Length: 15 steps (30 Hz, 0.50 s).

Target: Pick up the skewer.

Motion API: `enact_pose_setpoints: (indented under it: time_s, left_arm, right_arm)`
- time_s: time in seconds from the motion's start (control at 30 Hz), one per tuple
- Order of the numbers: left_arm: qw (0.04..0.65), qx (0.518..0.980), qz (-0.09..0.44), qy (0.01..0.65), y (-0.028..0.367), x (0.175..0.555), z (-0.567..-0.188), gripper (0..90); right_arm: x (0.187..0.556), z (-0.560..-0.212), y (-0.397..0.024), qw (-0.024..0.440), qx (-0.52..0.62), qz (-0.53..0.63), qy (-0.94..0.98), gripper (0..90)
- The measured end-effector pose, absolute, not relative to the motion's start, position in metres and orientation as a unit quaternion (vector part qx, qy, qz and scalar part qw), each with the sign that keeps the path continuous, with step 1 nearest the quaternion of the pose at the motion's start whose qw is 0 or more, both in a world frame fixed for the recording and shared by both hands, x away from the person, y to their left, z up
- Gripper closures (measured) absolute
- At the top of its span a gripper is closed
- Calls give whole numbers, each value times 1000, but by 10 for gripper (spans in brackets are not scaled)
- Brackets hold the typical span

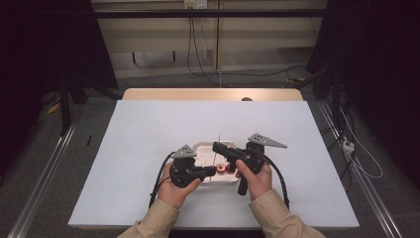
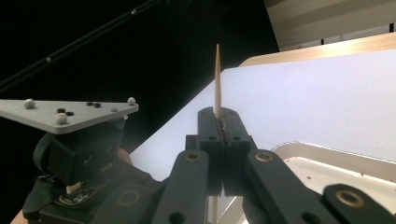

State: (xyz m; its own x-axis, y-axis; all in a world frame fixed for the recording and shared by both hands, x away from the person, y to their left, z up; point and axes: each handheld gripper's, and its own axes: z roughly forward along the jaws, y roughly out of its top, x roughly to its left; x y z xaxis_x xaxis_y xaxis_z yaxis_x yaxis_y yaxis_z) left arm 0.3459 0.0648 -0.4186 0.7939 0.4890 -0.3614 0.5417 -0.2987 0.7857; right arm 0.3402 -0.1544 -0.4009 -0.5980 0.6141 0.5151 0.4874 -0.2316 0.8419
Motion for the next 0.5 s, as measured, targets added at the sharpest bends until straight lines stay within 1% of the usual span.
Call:
enact_pose_setpoints:
  time_s: [0.07, 0.1, 0.13, 0.17, 0.2, 0.23, 0.27, 0.3, 0.33, 0.37, 0.4, 0.47, 0.5]
  left_arm:
    - [499, 805, -30, 319, 65, 346, -419, 894]
    - [500, 804, -30, 319, 65, 346, -419, 894]
    - [500, 803, -29, 322, 66, 346, -418, 895]
    - [501, 802, -30, 322, 67, 347, -418, 895]
    - [501, 802, -33, 324, 68, 347, -418, 895]
    - [501, 801, -31, 326, 69, 348, -418, 895]
    - [501, 800, -32, 329, 71, 349, -418, 895]
    - [499, 801, -34, 329, 73, 349, -417, 895]
    - [497, 801, -33, 331, 74, 350, -417, 894]
    - [495, 803, -28, 331, 75, 350, -418, 894]
    - [492, 804, -26, 333, 77, 351, -418, 894]
    - [489, 805, -27, 335, 80, 352, -417, 893]
    - [489, 805, -25, 336, 81, 353, -417, 893]
  right_arm:
    - [341, -401, -154, 50, 444, 645, 620, 886]
    - [341, -401, -154, 52, 444, 645, 621, 865]
    - [342, -402, -155, 63, 443, 636, 628, 815]
    - [342, -402, -155, 63, 443, 636, 628, 815]
    - [342, -403, -156, 68, 440, 633, 633, 696]
    - [343, -403, -156, 74, 438, 630, 637, 637]
    - [343, -403, -157, 84, 433, 624, 645, 634]
    - [343, -403, -157, 84, 433, 624, 645, 634]
    - [343, -404, -158, 88, 431, 622, 648, 592]
    - [343, -404, -159, 92, 432, 620, 649, 507]
    - [344, -405, -161, 97, 435, 615, 651, 464]
    - [346, -408, -165, 107, 438, 603, 658, 427]
    - [347, -411, -169, 110, 441, 597, 661, 344]
